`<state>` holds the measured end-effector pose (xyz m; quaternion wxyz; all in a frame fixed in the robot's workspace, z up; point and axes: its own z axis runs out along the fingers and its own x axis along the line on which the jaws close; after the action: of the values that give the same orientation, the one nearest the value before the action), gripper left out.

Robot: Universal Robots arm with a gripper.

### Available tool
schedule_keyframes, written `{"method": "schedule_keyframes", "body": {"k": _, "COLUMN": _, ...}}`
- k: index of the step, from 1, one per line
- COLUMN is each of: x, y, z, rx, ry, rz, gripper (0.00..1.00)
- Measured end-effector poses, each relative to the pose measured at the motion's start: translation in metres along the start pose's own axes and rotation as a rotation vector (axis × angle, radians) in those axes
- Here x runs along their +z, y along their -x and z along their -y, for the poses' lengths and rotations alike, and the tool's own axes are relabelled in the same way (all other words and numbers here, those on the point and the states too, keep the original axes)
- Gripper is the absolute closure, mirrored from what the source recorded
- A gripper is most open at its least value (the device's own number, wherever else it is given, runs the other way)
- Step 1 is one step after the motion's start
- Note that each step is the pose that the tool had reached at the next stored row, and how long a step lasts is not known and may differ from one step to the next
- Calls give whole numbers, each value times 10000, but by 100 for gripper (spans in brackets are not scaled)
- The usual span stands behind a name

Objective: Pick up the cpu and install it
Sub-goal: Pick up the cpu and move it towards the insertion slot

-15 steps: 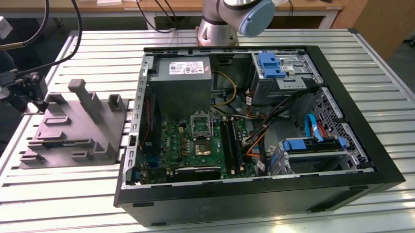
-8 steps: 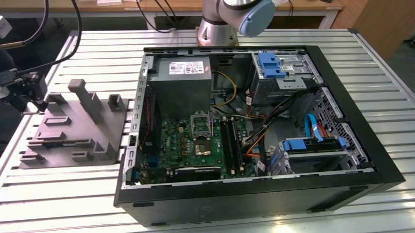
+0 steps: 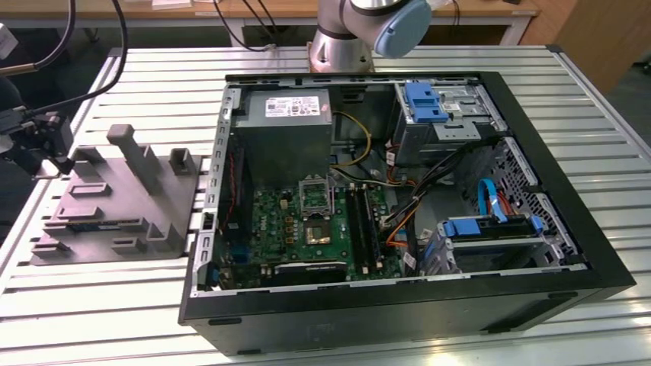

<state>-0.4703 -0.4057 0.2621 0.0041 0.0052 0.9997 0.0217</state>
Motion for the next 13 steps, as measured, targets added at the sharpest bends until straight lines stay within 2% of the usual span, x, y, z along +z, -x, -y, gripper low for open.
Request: {"method": "schedule_keyframes", "body": {"k": 13, "x": -23, "y": 0, "z": -1, "rx": 0, "ry": 0, "rz": 0, "gripper": 53}}
